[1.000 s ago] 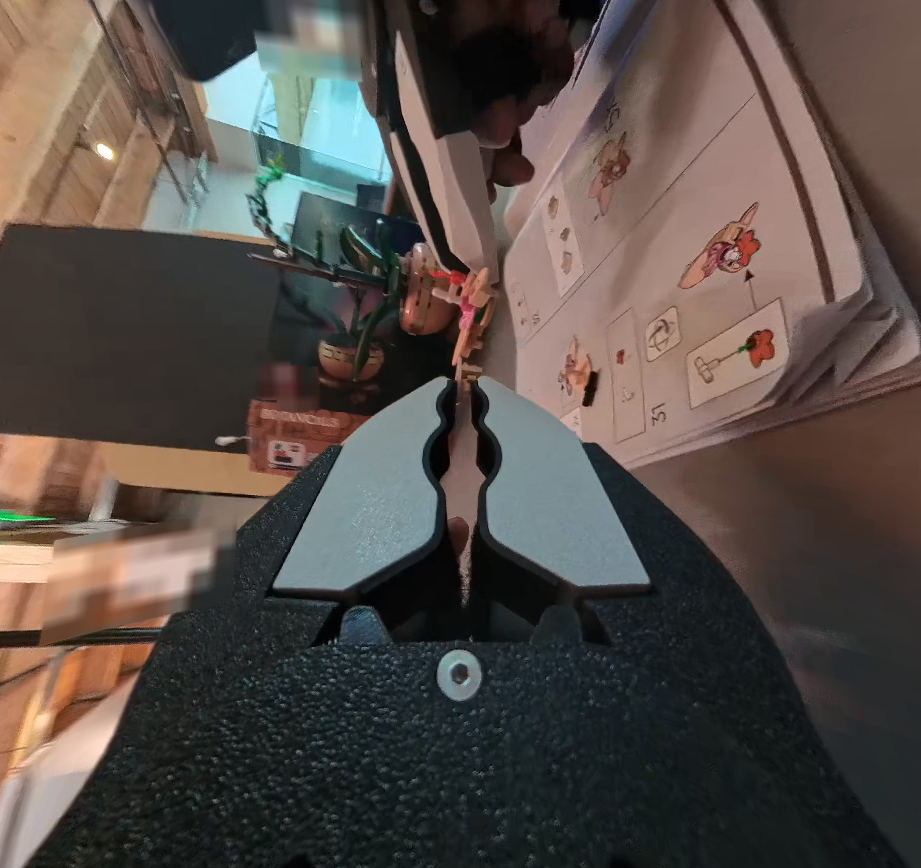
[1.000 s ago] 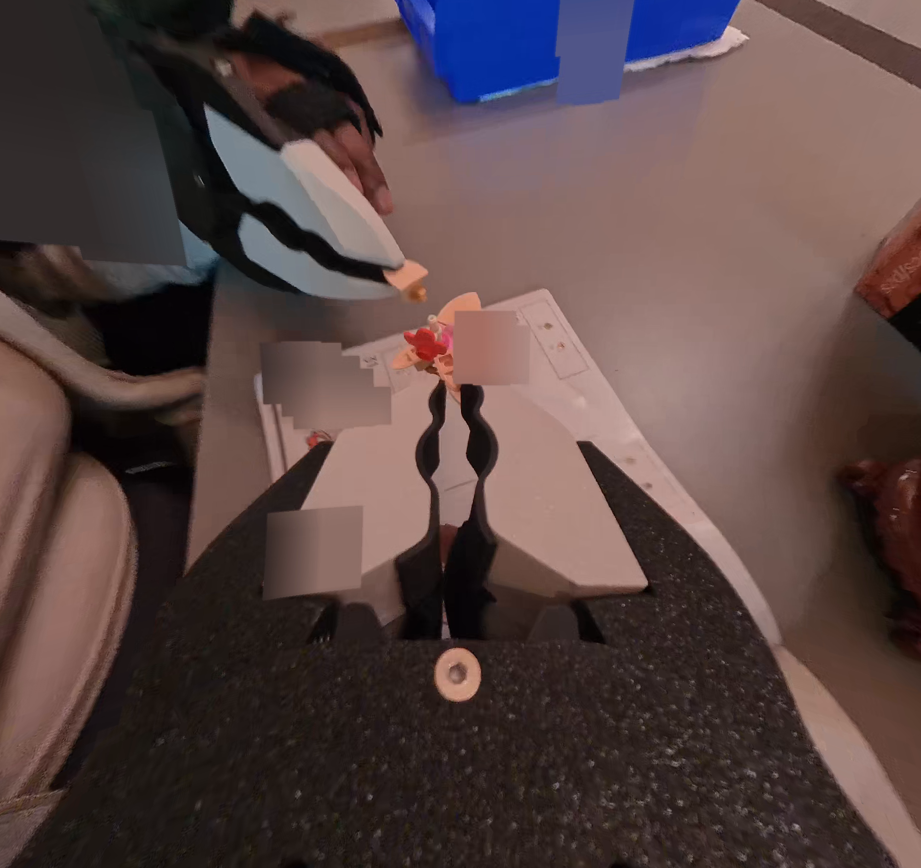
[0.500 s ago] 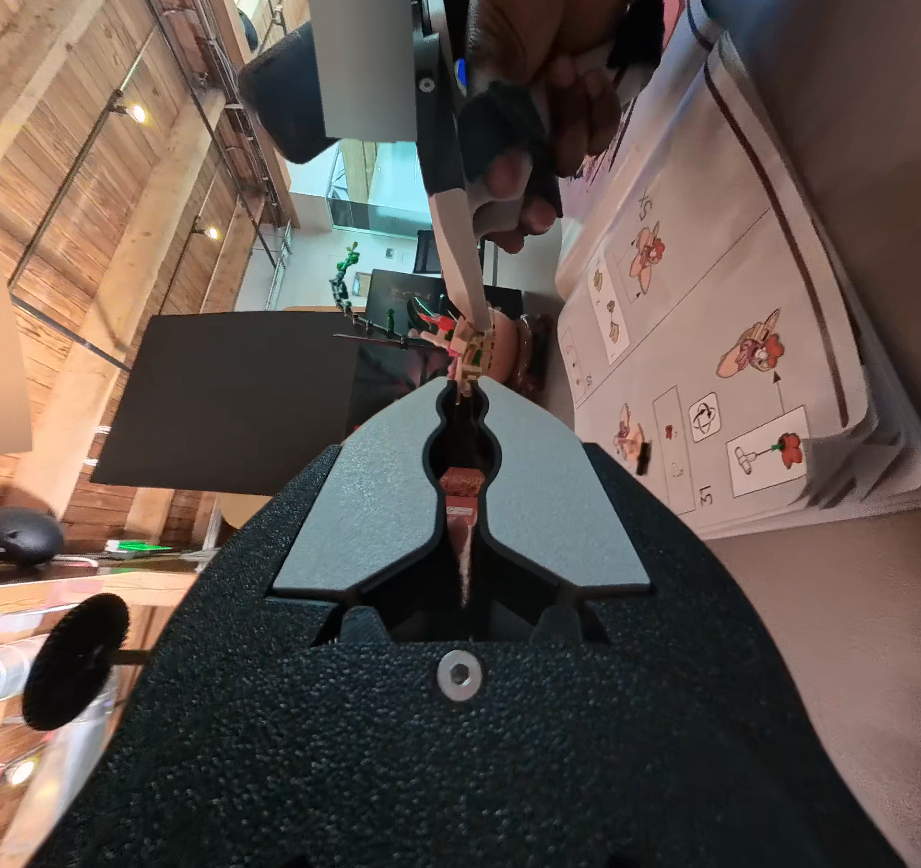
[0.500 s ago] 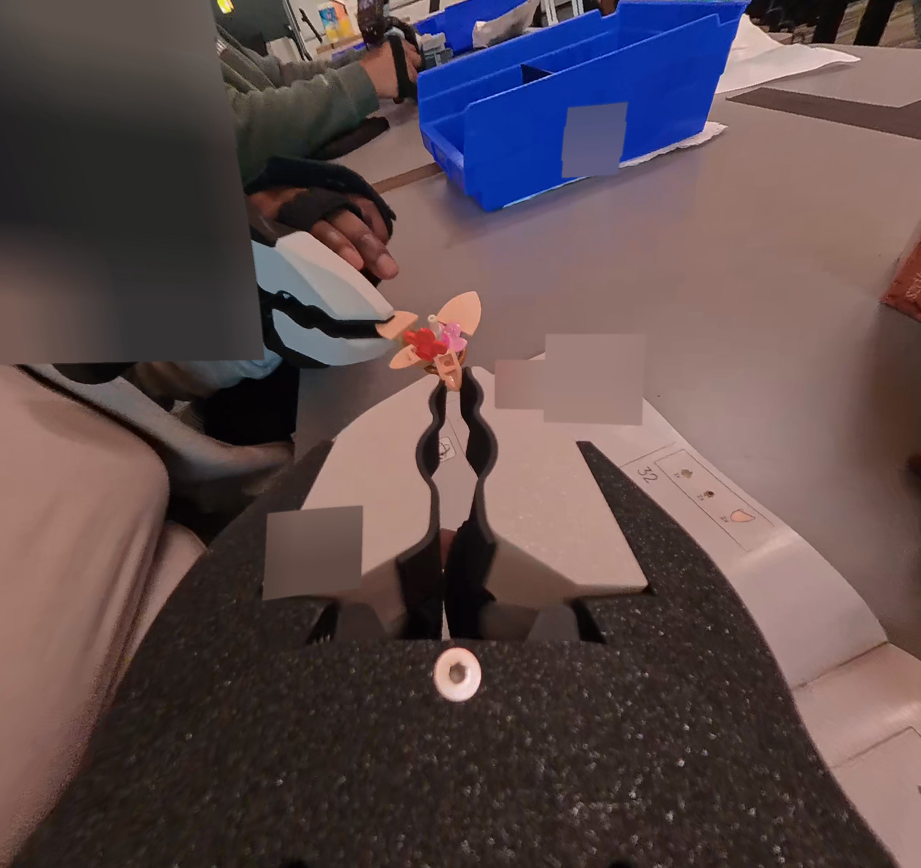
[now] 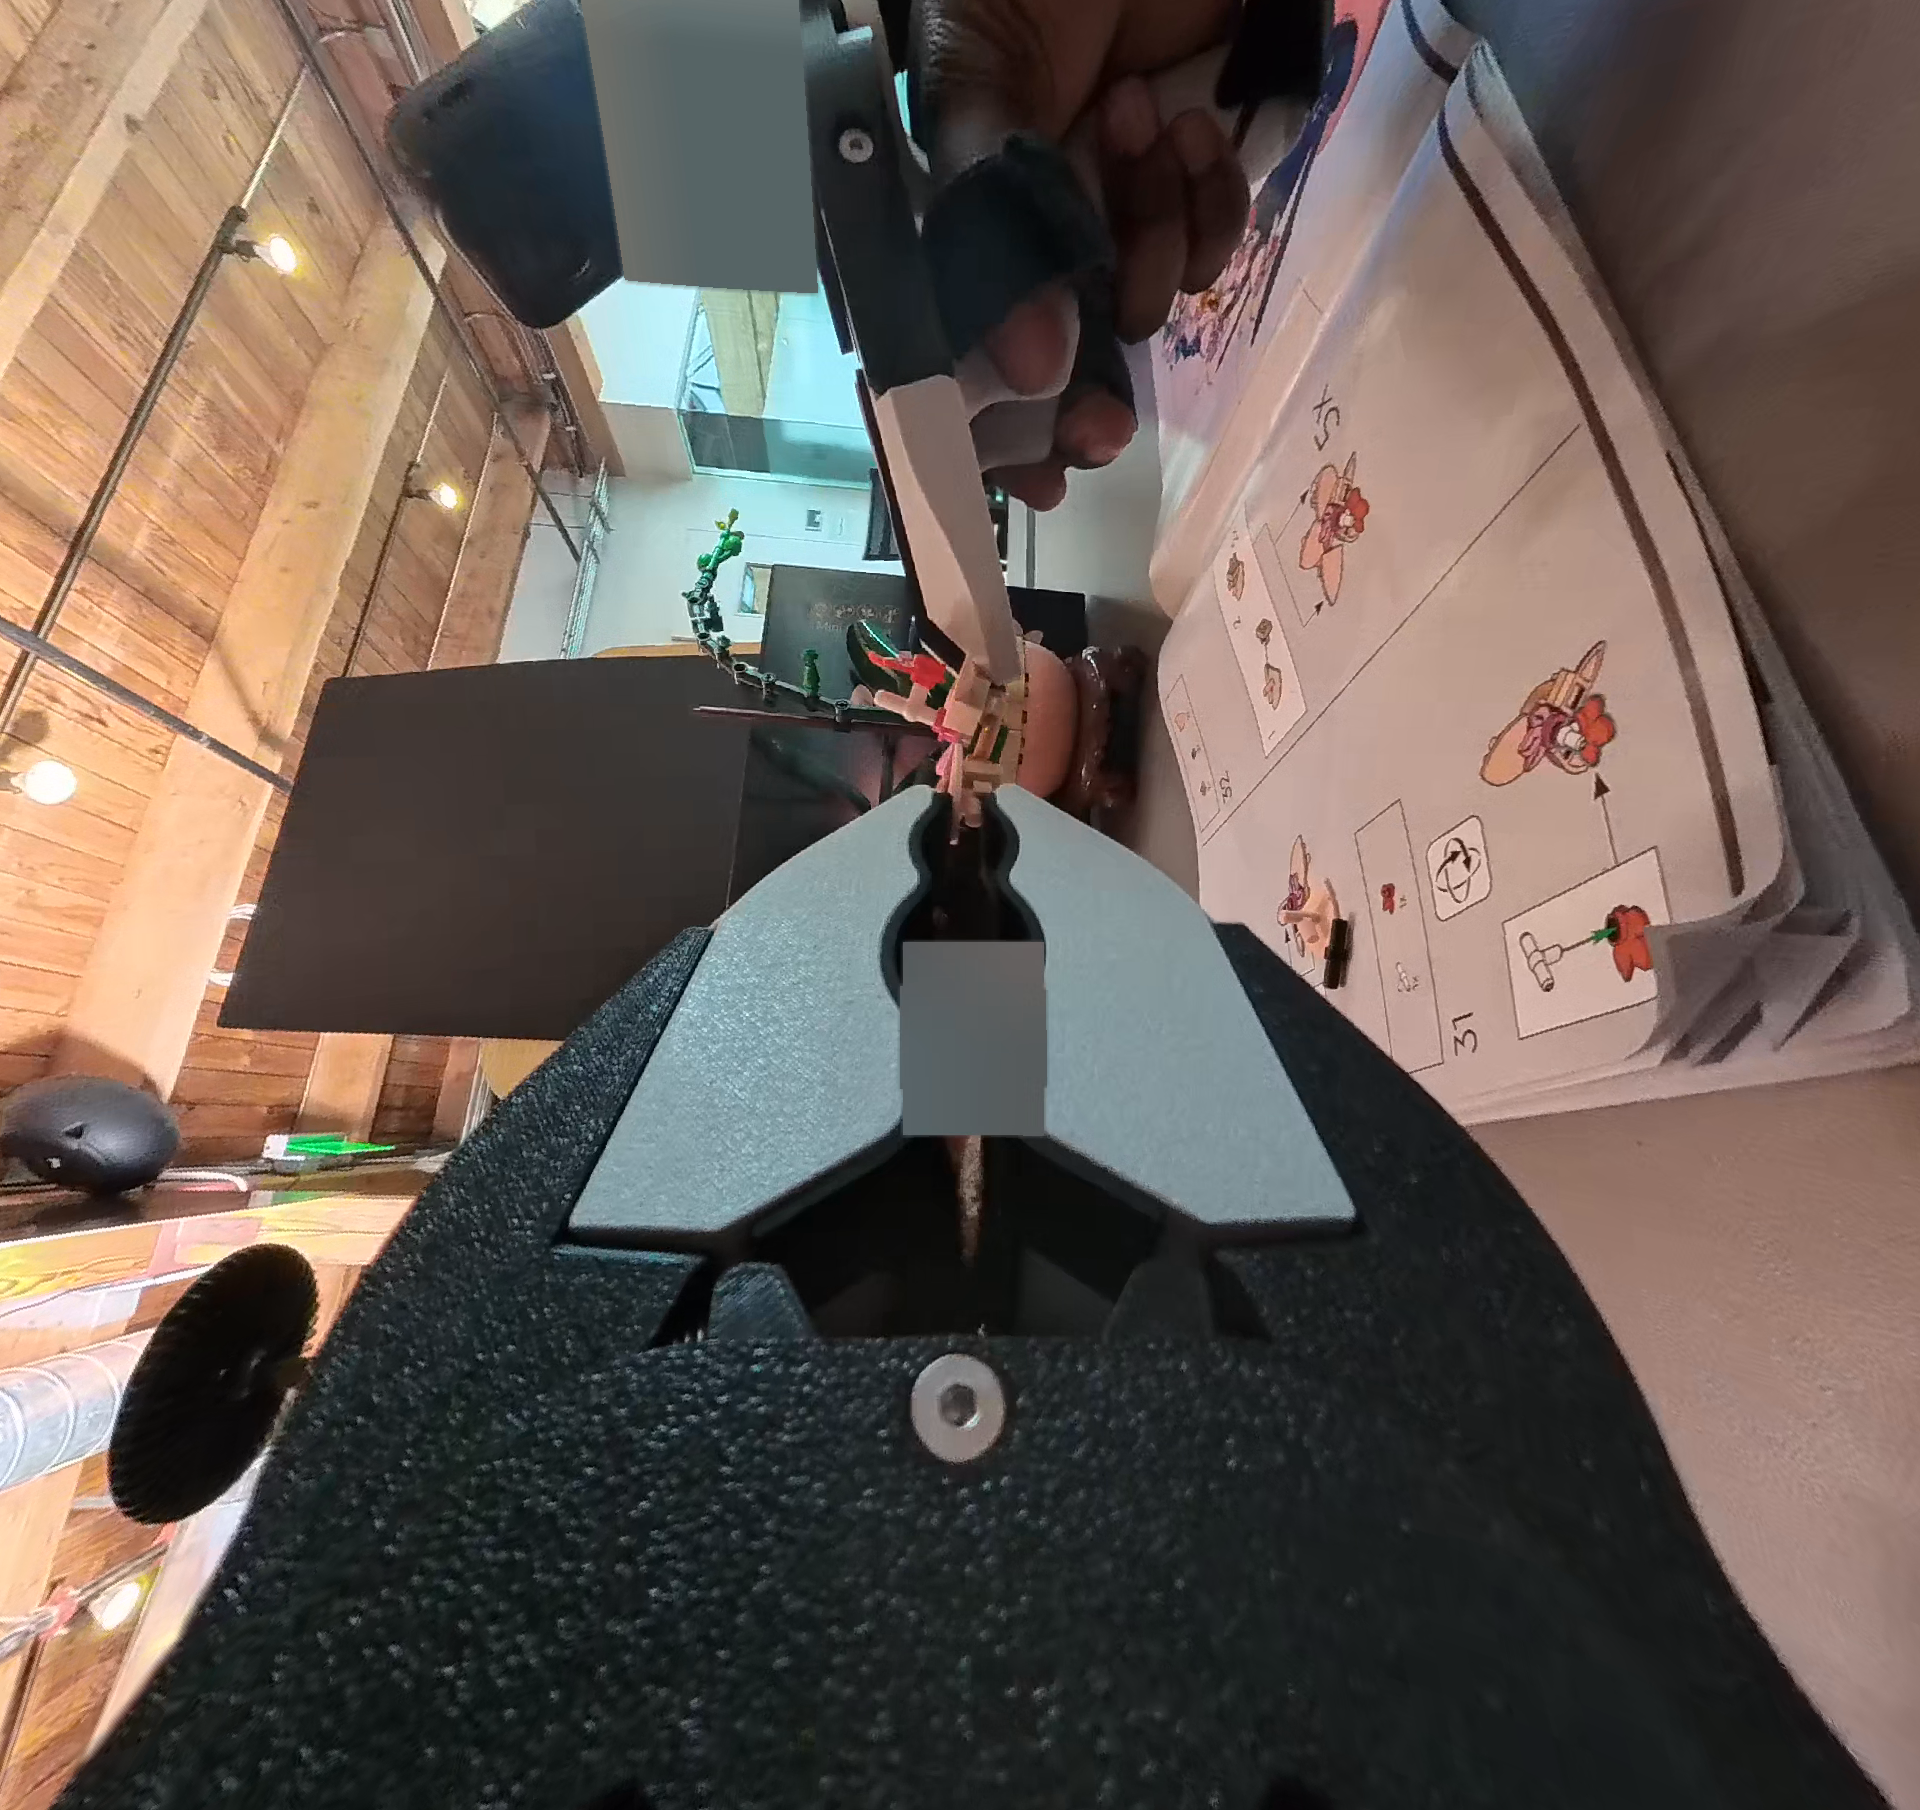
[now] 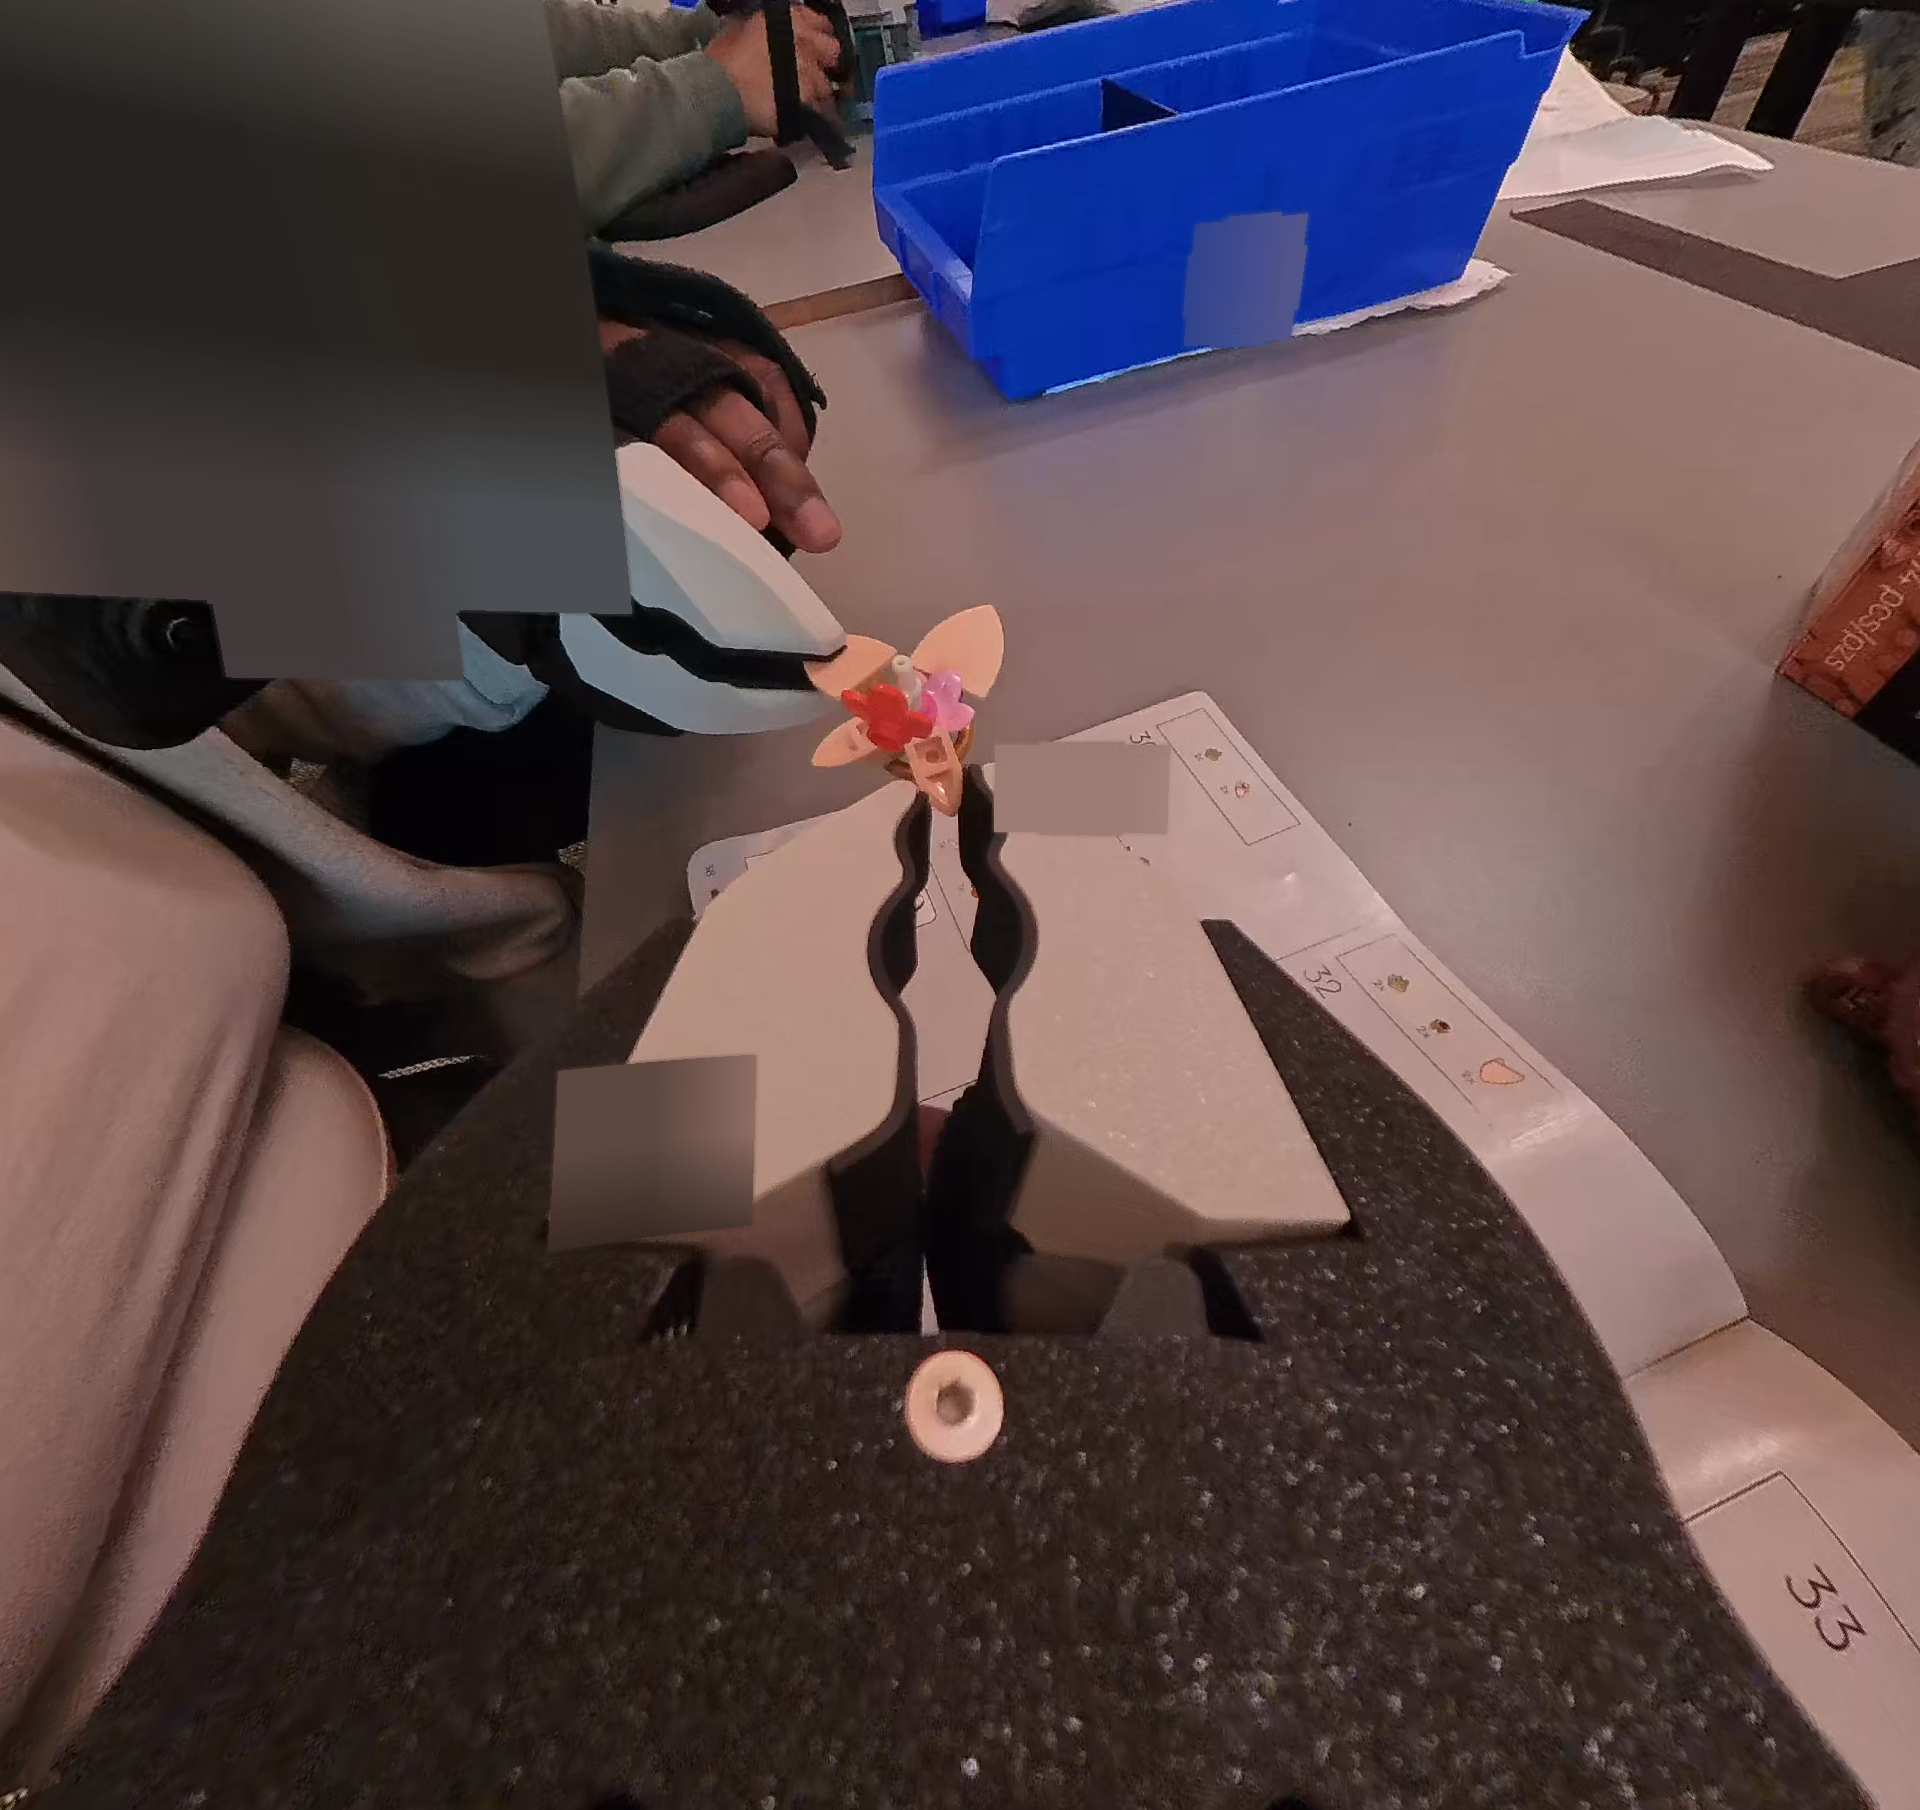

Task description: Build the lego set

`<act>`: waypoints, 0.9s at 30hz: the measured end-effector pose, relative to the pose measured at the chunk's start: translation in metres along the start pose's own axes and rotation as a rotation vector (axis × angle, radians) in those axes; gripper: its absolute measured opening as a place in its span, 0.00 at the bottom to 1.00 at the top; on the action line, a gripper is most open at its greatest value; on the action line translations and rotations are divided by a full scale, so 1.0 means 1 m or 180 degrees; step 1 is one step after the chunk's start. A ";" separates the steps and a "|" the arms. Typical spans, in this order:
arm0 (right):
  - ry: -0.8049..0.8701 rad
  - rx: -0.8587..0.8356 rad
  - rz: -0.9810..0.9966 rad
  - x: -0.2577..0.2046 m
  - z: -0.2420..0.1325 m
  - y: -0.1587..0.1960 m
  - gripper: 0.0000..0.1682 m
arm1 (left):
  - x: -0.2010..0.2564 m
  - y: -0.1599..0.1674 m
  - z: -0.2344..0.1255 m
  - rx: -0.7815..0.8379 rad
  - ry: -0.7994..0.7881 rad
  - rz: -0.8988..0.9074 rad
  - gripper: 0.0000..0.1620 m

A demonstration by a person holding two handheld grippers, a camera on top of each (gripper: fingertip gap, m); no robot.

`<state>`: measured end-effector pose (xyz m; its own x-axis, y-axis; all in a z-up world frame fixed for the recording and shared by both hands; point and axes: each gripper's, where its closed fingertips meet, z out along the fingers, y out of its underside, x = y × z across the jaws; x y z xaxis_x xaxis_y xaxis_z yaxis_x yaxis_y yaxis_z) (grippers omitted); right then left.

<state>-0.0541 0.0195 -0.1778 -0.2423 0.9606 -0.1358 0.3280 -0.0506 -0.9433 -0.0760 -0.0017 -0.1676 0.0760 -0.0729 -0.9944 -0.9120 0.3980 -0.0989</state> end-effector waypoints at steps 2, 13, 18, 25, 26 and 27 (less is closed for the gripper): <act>-0.0006 0.0007 0.0035 0.000 0.001 0.001 0.03 | 0.001 0.000 0.000 -0.0005 0.0001 0.0018 0.03; -0.0115 0.0020 0.0073 -0.001 0.001 0.005 0.03 | 0.003 -0.003 -0.001 0.0110 0.0022 -0.0093 0.03; -0.0228 -0.0025 0.0053 -0.006 -0.002 0.011 0.03 | 0.006 -0.009 -0.002 0.0221 0.0065 -0.0129 0.03; -0.0386 -0.0196 -0.0084 -0.012 -0.004 0.019 0.03 | 0.015 -0.020 -0.003 0.0351 0.0235 -0.0107 0.03; -0.0396 -0.0213 -0.0095 -0.012 -0.004 0.020 0.03 | 0.016 -0.021 -0.002 0.0362 0.0249 -0.0107 0.03; -0.0407 -0.0220 -0.0092 -0.013 -0.004 0.020 0.03 | 0.017 -0.021 -0.003 0.0378 0.0261 -0.0114 0.03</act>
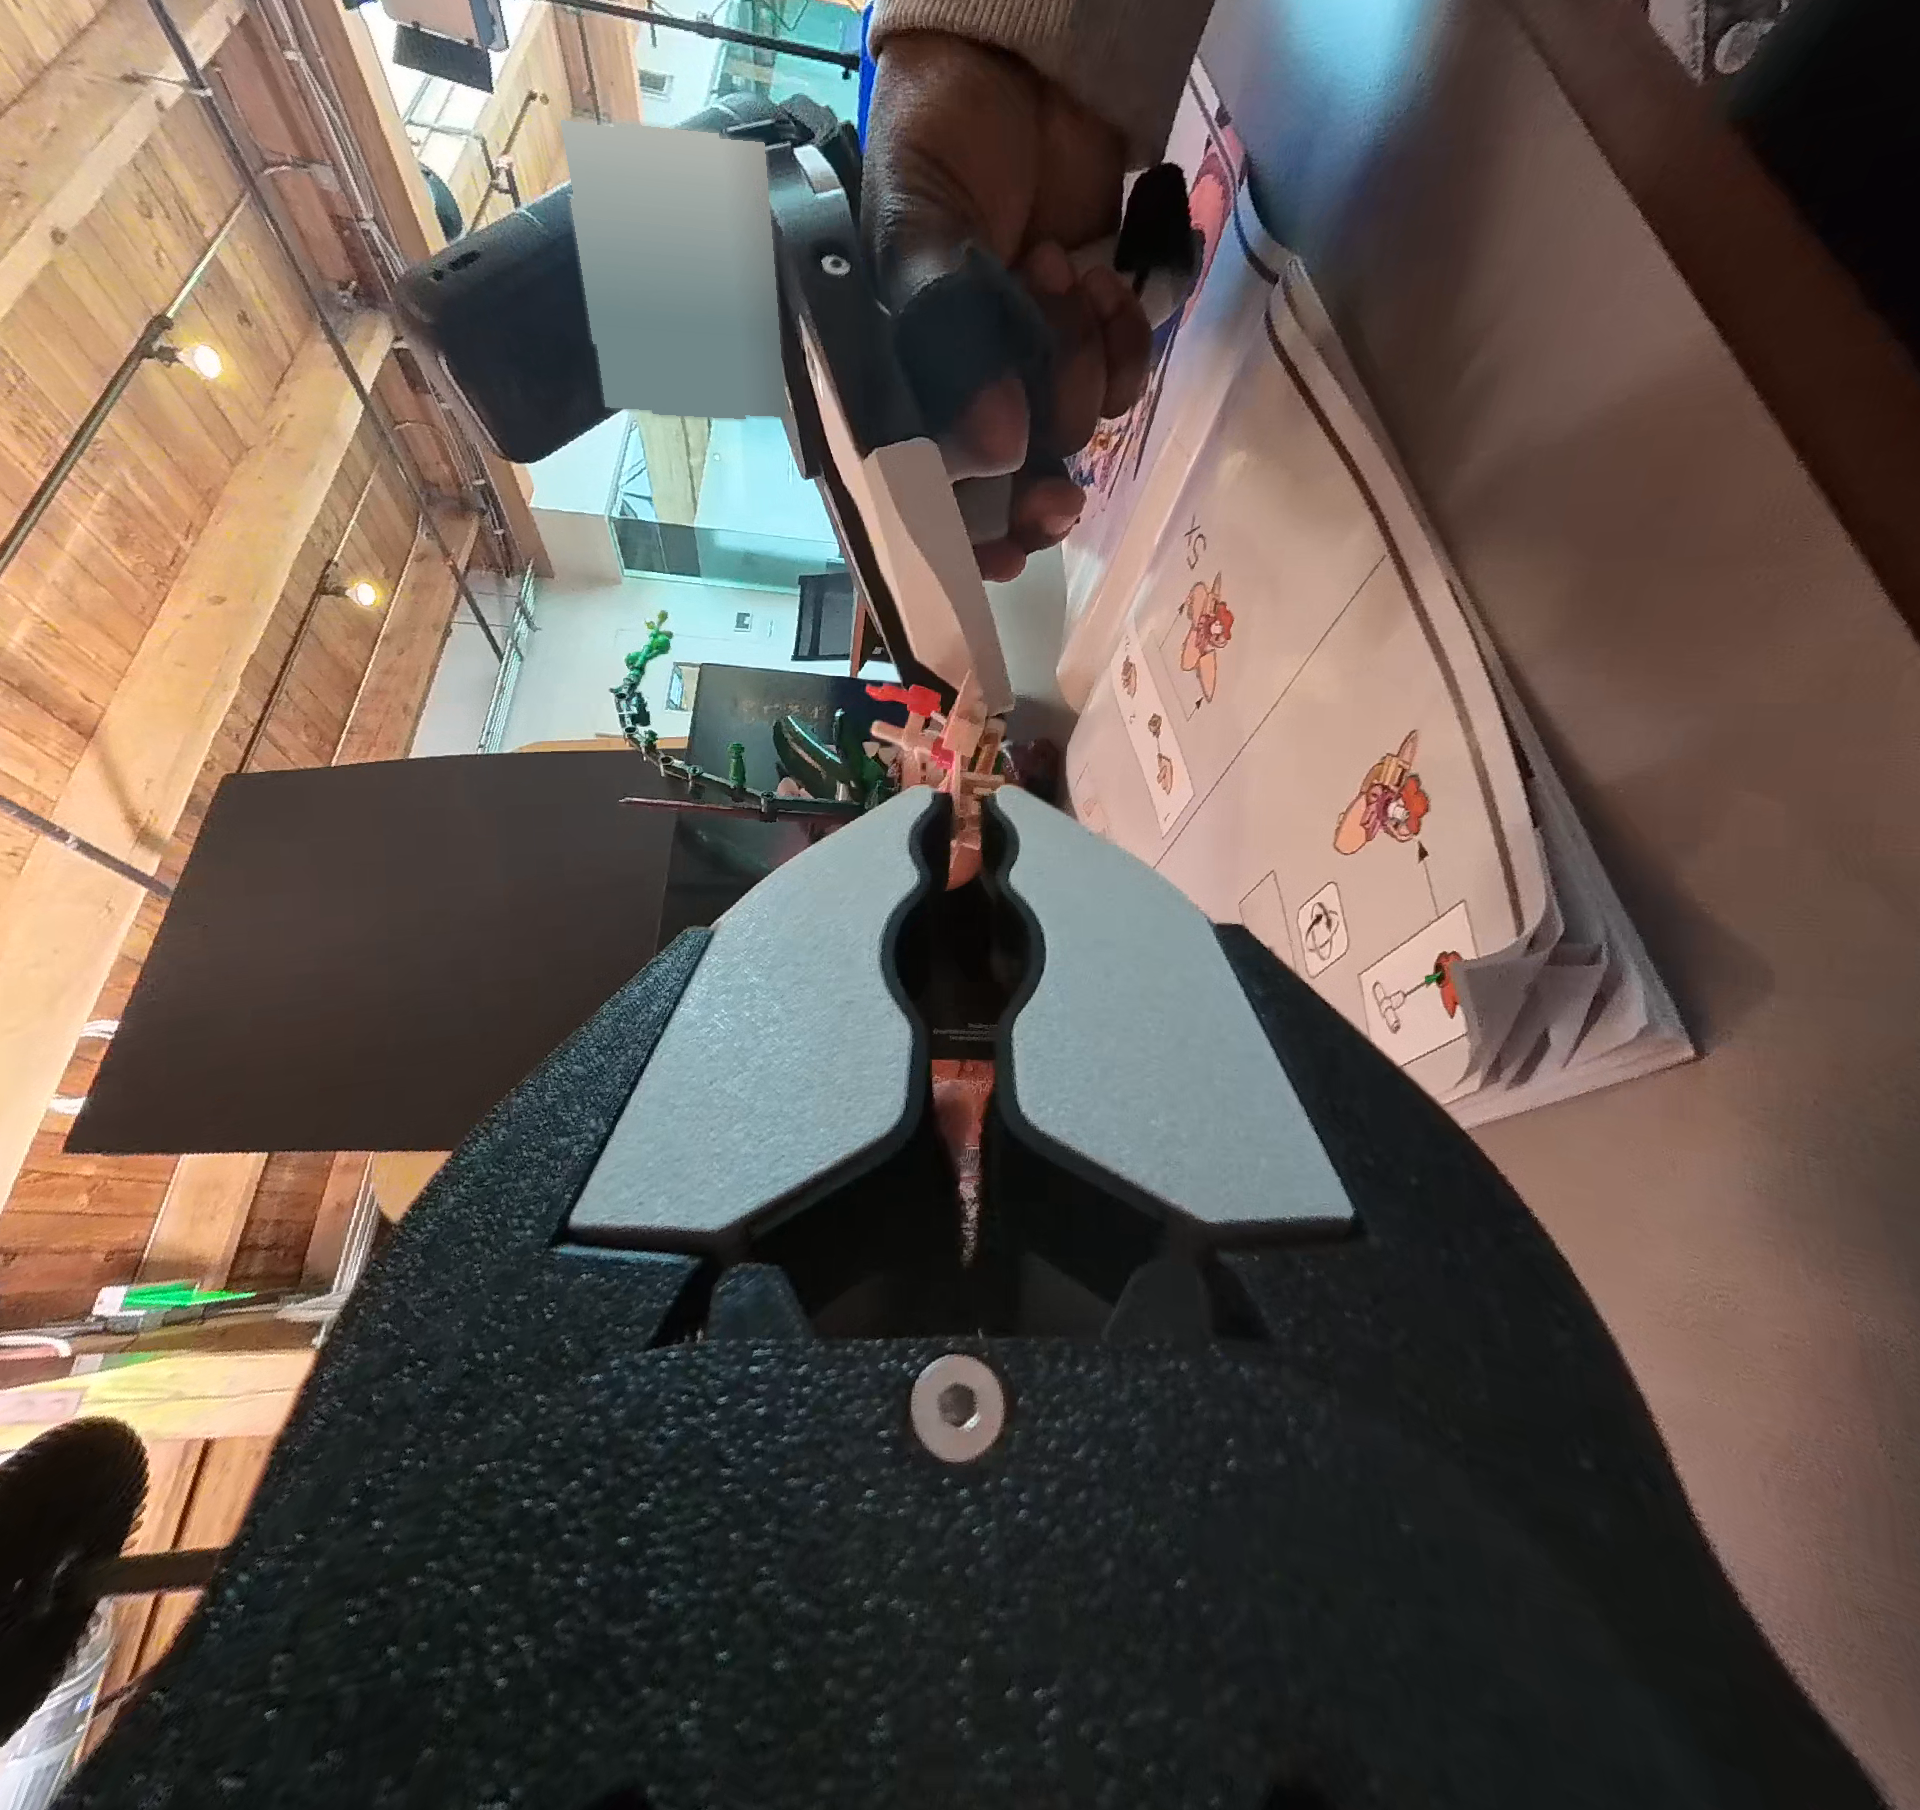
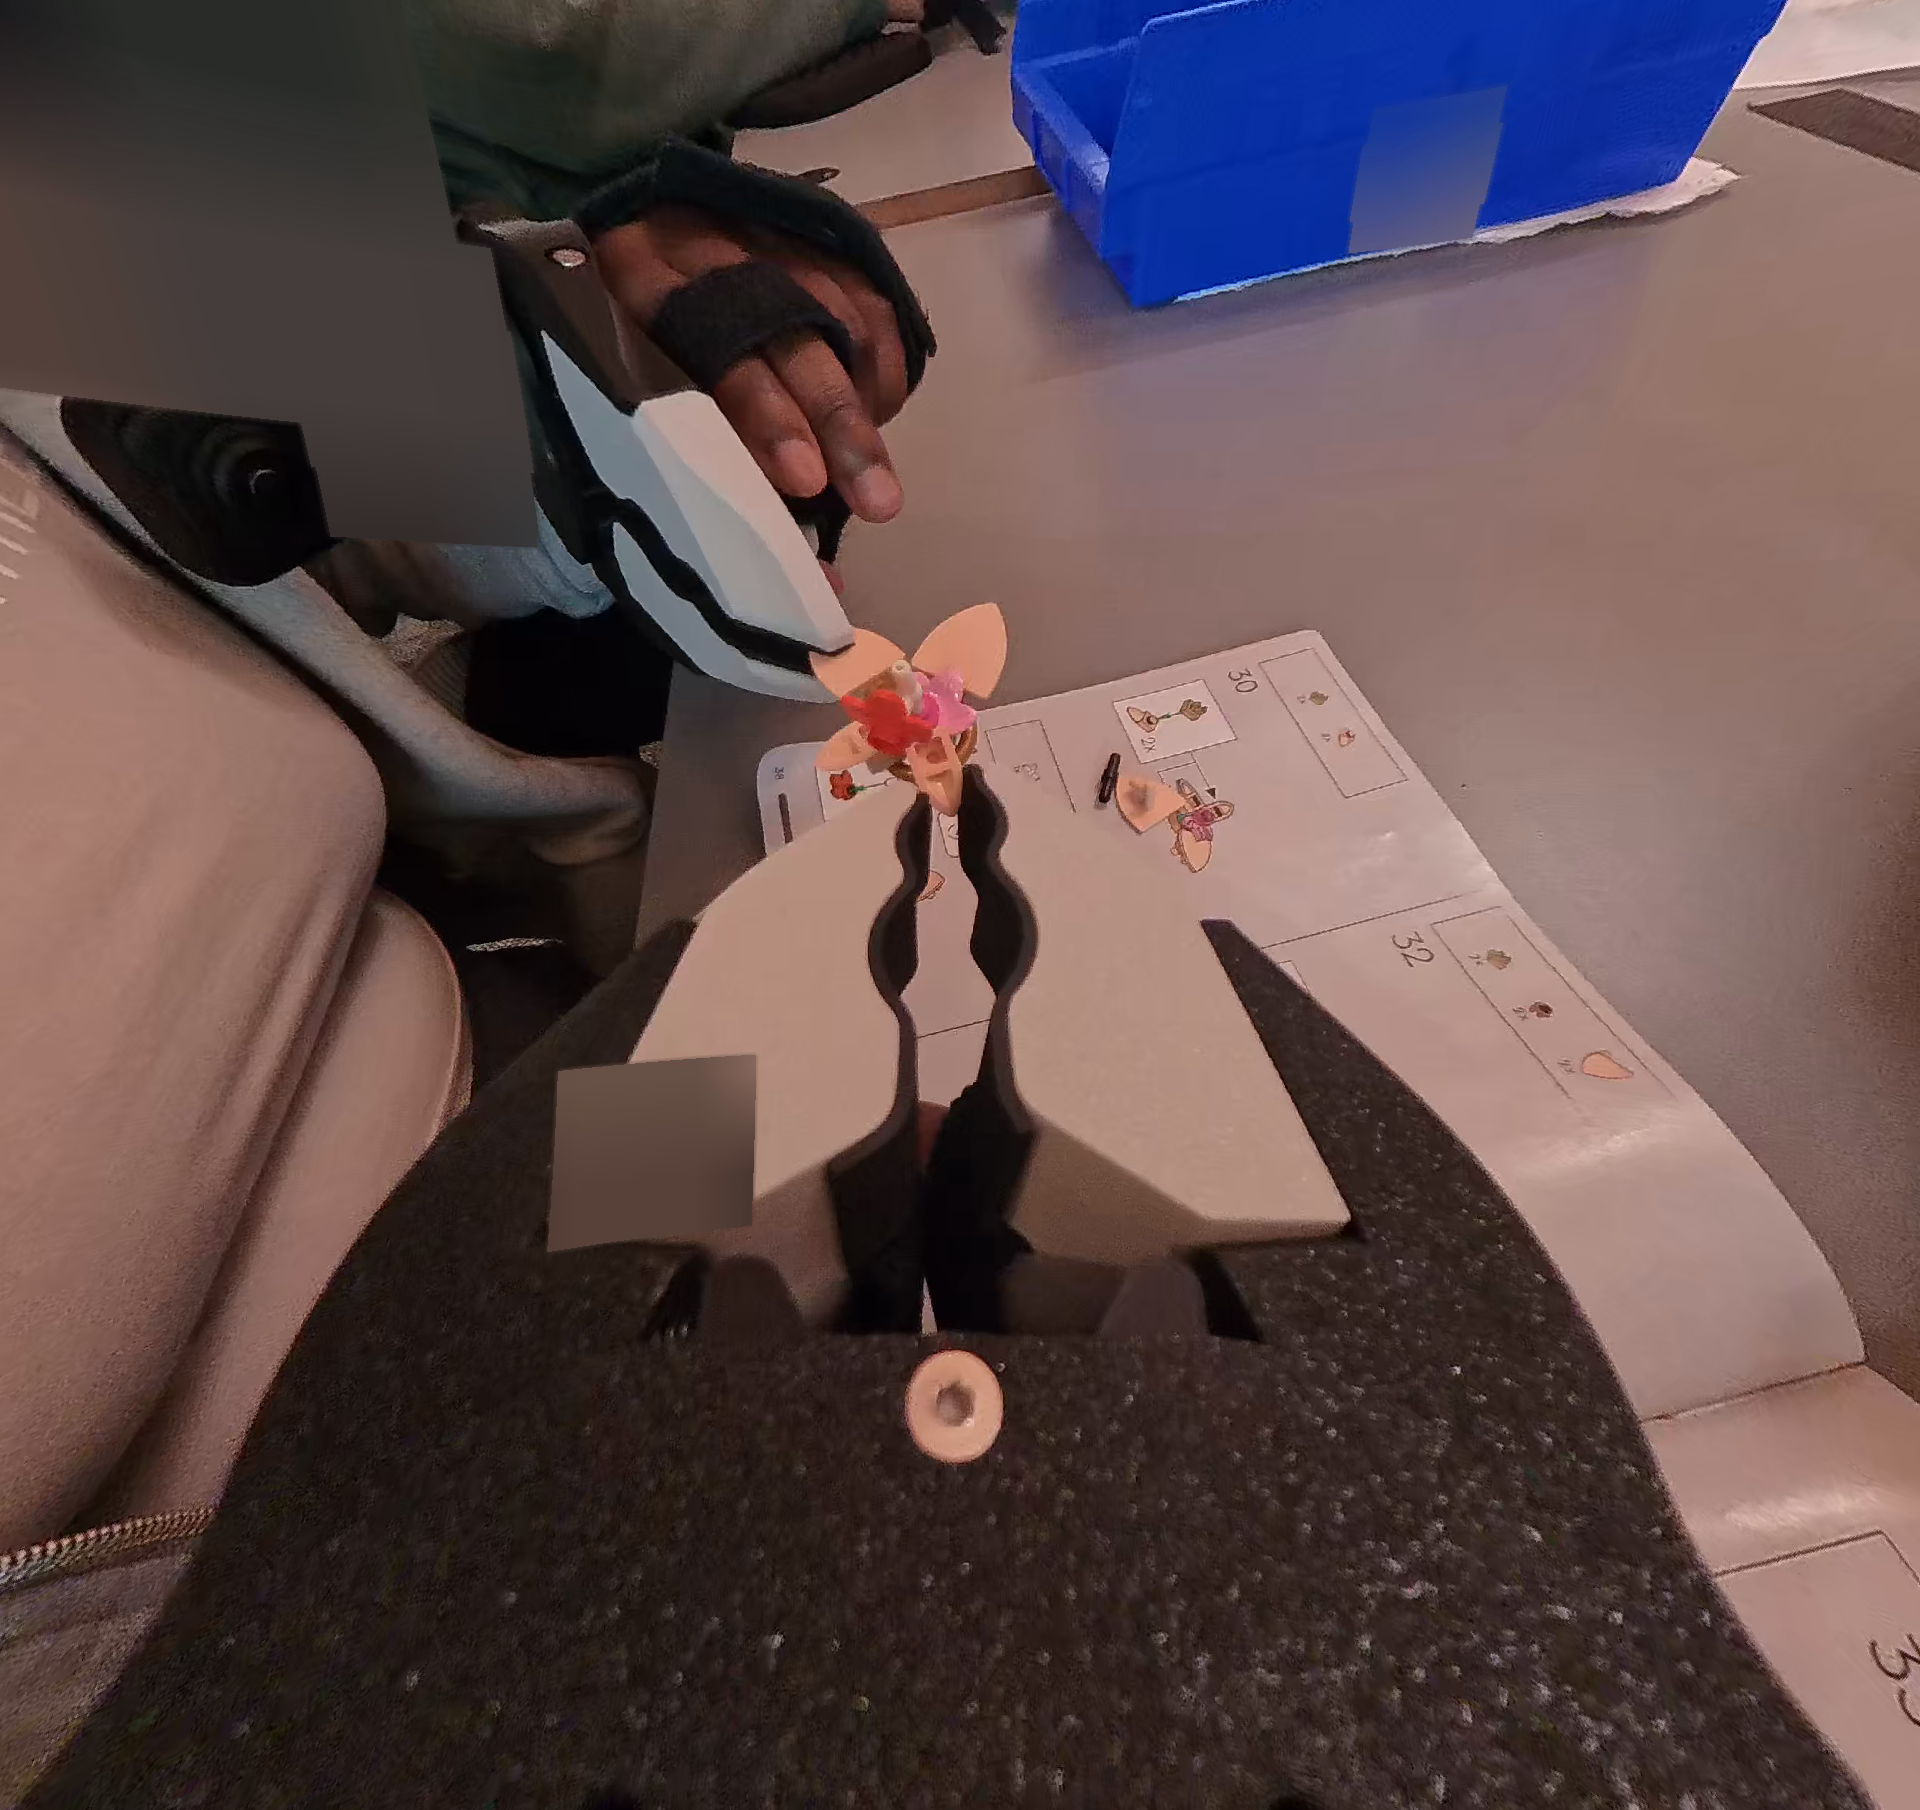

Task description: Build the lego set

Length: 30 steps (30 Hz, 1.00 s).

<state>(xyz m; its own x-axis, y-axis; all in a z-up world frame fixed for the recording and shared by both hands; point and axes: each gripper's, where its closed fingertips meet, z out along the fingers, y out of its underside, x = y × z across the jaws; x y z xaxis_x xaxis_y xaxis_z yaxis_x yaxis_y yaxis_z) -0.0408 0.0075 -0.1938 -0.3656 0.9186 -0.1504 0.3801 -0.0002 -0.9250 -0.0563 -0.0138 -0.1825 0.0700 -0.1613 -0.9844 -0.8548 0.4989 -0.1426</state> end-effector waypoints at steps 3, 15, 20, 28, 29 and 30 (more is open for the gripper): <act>-0.0019 -0.0056 -0.0021 -0.001 0.001 0.004 0.03 | 0.003 -0.001 0.000 0.0031 0.0039 -0.0009 0.03; -0.0117 -0.0108 -0.0071 -0.005 0.001 0.010 0.03 | 0.009 -0.007 0.000 0.0157 0.0126 -0.0121 0.03; -0.0180 -0.0138 -0.0047 -0.008 0.007 0.013 0.03 | 0.007 -0.010 0.000 0.0207 0.0074 -0.0151 0.03; -0.0251 0.0062 0.0126 -0.008 0.010 0.010 0.03 | 0.003 -0.008 -0.003 0.0195 -0.0029 -0.0188 0.03; -0.0305 0.0170 0.0172 -0.009 0.008 0.005 0.03 | -0.001 -0.009 -0.004 0.0231 -0.0099 -0.0222 0.03; -0.0363 0.0301 0.0218 -0.010 0.006 -0.001 0.02 | -0.005 -0.010 -0.005 0.0265 -0.0172 -0.0259 0.03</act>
